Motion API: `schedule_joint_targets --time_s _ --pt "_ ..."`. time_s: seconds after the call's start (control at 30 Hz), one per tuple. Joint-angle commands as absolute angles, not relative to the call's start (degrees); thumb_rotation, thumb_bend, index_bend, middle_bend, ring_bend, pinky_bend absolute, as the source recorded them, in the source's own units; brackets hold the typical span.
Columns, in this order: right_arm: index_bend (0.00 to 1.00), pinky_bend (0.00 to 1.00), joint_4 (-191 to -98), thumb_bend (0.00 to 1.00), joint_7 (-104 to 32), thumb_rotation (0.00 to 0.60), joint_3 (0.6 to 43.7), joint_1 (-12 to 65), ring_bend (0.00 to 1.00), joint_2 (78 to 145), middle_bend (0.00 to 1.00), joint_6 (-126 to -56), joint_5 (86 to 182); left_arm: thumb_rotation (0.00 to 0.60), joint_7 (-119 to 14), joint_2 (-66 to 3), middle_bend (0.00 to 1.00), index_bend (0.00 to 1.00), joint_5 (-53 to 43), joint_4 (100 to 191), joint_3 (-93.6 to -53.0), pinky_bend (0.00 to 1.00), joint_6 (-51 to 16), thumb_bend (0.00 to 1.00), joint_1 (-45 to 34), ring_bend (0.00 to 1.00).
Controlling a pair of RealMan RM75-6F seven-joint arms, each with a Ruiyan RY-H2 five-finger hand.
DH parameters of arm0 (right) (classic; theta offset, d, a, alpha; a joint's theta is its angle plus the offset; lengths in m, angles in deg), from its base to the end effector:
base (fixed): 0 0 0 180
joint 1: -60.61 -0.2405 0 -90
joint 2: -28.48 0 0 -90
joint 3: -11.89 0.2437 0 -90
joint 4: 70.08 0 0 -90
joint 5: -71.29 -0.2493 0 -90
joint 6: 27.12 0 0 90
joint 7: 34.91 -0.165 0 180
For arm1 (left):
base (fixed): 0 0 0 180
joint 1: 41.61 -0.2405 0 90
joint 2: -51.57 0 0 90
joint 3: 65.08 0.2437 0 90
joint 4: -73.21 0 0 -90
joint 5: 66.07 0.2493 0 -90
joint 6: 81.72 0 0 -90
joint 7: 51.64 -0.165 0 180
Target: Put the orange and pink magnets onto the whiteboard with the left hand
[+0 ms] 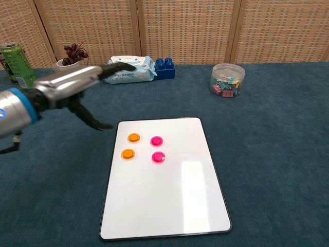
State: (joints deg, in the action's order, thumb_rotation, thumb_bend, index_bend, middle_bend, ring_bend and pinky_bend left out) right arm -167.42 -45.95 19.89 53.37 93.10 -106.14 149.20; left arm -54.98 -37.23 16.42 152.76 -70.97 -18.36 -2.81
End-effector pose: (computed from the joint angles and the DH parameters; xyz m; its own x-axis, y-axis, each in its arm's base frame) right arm -0.3014 -0.2361 0.1109 0.0886 -0.0012 0.9961 -0.9935 0.0714 0.0885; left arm -0.1438 0.3437 -0.0505 0.3655 0.1667 0.9158 0.8301 -0.5035 -0.2396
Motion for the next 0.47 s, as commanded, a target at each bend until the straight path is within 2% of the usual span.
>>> schedule_joint_targets --time_s 0.03,0.2,0.47 --pt "0.00 0.00 -167.46 0.26 -45.65 0.600 19.91 53.45 0.00 93.21 0.00 -106.42 149.27 0.600 -58.26 -31.16 0.00 0.00 14.75 154.35 -69.46 0.00 -9.35 0.01 -10.59 0.00" --pt "0.00 0.00 -167.45 0.26 -44.48 0.600 19.98 53.57 0.00 93.58 0.00 -107.15 149.42 0.600 -59.56 -27.44 0.00 0.00 8.73 152.85 -68.63 0.00 0.25 0.00 -21.05 0.00" --pt "0.00 0.00 -167.52 0.26 -43.55 0.600 20.14 53.83 0.00 94.07 0.00 -108.11 149.45 0.600 -54.50 -24.84 0.00 0.00 8.82 153.48 -67.89 0.00 3.52 0.00 -26.59 0.00"
